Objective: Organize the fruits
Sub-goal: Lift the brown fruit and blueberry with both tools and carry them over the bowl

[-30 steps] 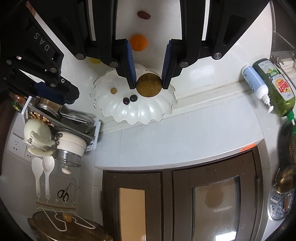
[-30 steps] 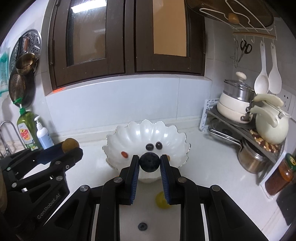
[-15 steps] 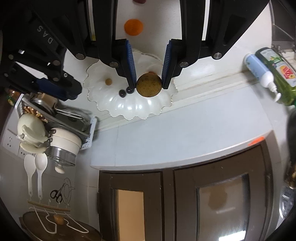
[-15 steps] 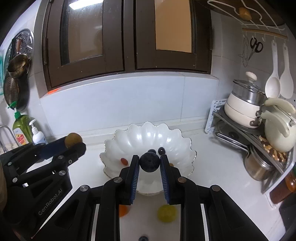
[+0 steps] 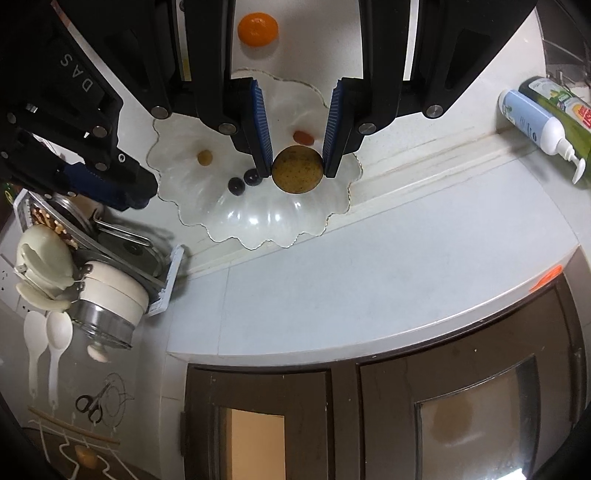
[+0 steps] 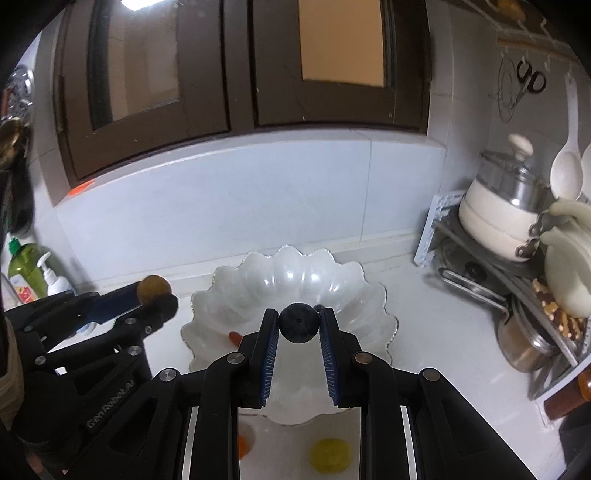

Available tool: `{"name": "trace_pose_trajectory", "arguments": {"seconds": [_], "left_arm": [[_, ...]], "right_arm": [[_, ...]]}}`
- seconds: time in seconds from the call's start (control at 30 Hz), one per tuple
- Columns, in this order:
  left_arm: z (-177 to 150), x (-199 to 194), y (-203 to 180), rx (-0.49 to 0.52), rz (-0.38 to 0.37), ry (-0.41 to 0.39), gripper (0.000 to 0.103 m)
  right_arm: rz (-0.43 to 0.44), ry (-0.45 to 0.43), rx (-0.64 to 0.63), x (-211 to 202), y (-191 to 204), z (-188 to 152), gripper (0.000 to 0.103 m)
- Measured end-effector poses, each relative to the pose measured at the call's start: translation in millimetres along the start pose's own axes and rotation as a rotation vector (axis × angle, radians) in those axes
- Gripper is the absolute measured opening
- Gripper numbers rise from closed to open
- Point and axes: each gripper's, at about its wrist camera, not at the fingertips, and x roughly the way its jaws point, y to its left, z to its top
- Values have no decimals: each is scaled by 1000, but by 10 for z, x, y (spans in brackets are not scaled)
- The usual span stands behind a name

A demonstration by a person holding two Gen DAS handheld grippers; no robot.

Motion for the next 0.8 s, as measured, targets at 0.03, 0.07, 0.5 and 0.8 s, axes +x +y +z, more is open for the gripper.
{"name": "trace_pose_trajectory", "arguments": {"seconds": [0.03,0.07,0.5,0.8], "left_arm": [[18,25,0,5,8,2,28],[37,50,1,8,14,4,28],[222,531,13,15,15,103,28],[292,936,33,3,-7,199,28]], "right_arm": [[10,12,9,52,-24,22,24],[12,21,11,87,-34,36,24],[15,170,16,650,-134,225,24],[11,268,22,1045,-233,291,24]]}}
